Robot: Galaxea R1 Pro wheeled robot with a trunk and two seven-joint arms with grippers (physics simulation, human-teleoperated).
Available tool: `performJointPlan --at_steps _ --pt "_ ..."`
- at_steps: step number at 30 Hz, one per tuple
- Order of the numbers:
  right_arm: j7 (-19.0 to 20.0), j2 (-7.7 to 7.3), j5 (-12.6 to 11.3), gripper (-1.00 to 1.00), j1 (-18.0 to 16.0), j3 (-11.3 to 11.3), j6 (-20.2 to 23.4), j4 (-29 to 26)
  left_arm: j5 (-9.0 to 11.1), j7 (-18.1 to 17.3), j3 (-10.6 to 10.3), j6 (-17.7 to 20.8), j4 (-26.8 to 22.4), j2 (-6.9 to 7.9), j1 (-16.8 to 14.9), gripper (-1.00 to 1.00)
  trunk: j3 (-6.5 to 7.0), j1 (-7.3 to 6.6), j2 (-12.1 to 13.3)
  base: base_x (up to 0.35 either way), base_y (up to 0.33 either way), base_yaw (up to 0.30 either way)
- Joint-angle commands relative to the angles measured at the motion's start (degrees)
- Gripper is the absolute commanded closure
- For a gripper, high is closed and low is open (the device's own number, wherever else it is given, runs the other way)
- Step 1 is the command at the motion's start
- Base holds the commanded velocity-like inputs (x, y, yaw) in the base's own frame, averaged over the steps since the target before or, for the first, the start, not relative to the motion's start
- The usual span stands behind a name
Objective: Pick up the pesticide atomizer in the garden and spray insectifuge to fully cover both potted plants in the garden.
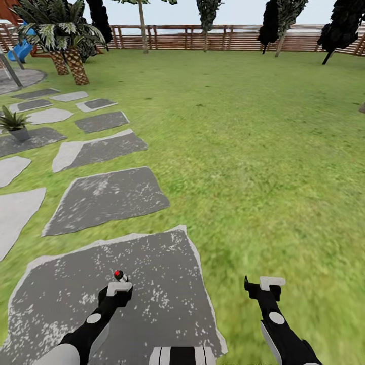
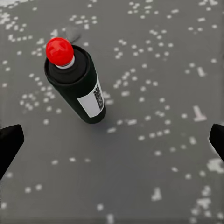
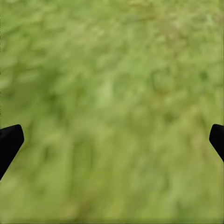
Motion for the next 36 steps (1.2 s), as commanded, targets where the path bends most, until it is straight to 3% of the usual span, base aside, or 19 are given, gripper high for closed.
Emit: performJointPlan --at_steps 1,15,21,29,36 --pt "-0.2 0.02 0.4 -1.00 0.0 -0.1 -0.1 0.0 -0.1 0.1 0.0 -0.2 0.1 0.06 0.0 -1.00 -0.05 -0.01 0.0 0.000 0.216 -0.020" --pt "-0.2 0.02 0.4 -1.00 0.0 -0.1 -0.2 0.1 -0.1 0.1 0.0 -0.2 0.1 0.20 0.0 -1.00 -0.05 -0.01 0.0 0.000 0.210 -0.238" --pt "-0.2 0.02 0.4 -1.00 0.0 -0.1 -0.2 0.1 -0.1 0.2 0.0 -0.3 0.1 0.33 0.0 -1.00 -0.05 -0.01 0.0 0.000 0.064 -0.029" --pt "-0.2 0.02 0.4 -1.00 0.0 -0.1 -0.2 0.1 -0.1 0.2 0.0 -0.3 0.1 0.34 0.0 -1.00 -0.05 -0.01 0.0 0.000 0.287 -0.005" --pt "-0.2 0.02 0.4 -1.00 0.0 -0.1 -0.2 0.1 -0.1 0.2 0.0 -0.3 0.1 0.25 0.0 -1.00 -0.05 -0.01 0.0 0.000 0.237 -0.232"
